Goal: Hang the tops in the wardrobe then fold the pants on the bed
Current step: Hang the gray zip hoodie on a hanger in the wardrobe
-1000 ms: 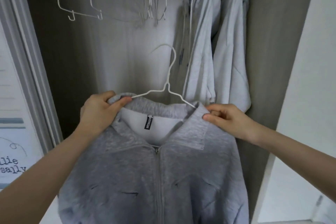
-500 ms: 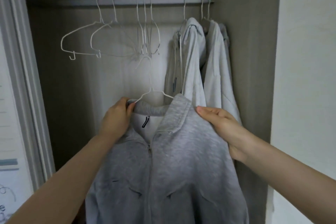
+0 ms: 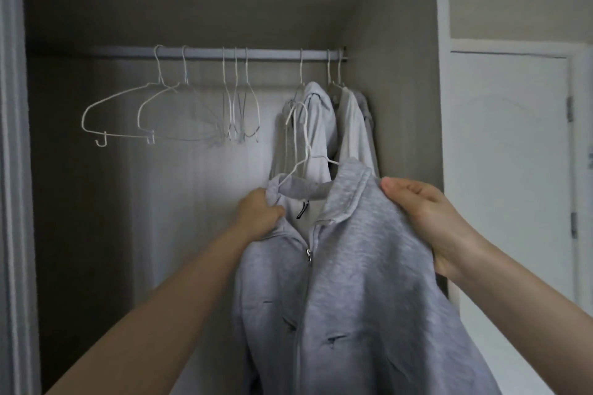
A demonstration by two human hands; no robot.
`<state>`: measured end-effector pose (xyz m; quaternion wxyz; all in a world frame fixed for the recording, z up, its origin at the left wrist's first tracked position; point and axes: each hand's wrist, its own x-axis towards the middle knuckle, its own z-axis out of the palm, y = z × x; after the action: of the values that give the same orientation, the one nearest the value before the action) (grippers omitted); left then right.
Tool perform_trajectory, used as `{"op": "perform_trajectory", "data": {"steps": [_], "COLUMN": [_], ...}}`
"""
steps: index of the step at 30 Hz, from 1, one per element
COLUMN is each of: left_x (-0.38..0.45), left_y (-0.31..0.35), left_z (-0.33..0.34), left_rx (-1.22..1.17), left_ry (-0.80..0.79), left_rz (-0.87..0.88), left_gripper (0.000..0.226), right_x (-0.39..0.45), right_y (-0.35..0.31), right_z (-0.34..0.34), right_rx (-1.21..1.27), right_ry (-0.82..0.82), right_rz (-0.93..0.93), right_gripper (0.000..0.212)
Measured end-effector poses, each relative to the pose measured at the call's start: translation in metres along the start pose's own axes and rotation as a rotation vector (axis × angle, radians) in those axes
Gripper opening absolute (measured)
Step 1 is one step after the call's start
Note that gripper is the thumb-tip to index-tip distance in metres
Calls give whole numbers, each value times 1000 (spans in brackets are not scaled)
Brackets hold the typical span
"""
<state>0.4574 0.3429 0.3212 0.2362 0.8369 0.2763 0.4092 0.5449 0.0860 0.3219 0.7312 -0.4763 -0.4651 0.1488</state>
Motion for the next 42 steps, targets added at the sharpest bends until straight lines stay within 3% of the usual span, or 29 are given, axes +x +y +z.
{"op": "perform_trajectory", "data": {"steps": [3,9,12,15,17,21,23,27,30,32,33,35,36,42], "left_x": [12,44,45,48,52,51,46,39,42,49,54,62,65,72], "left_y": [13,20,27,43,55,68,71,82,78,59,46,19,6,-29], "left_z": [-4,-18,-19,-15,-18,-30,-34,-36,-29,-29,-29,-31,-30,-25], "left_rx": [-152,-72,-169,-232,-257,-304,-364,-463,-314,-45,64,98,62,-64], "left_ry": [-30,-101,-182,-250,-223,-178,-148,-226,-201,-59,17,115,142,102], "left_rz": [40,134,117,157,196,318,386,369,357,300,268,194,154,52], "left_gripper": [27,66,58,47,55,53,49,82,96,80,60,23,15,21], "right_x": [17,74,112,149,172,206,223,254,271,280,286,296,300,316], "right_y": [-7,-28,-42,-58,-68,-99,-111,-112,-94,-78,-71,-58,-53,-27], "right_z": [6,24,39,58,66,74,81,105,127,135,136,135,135,140], "right_rx": [-106,-97,-168,-340,-350,-253,-271,-313,-310,-338,-354,-382,-406,-606], "right_ry": [69,188,208,220,239,286,304,375,363,359,358,354,349,304], "right_rz": [-75,-105,-133,-156,-169,-220,-278,-361,-379,-370,-362,-355,-349,-311], "right_gripper": [40,40,26,38,38,13,24,30,26,31,33,35,35,31]}}
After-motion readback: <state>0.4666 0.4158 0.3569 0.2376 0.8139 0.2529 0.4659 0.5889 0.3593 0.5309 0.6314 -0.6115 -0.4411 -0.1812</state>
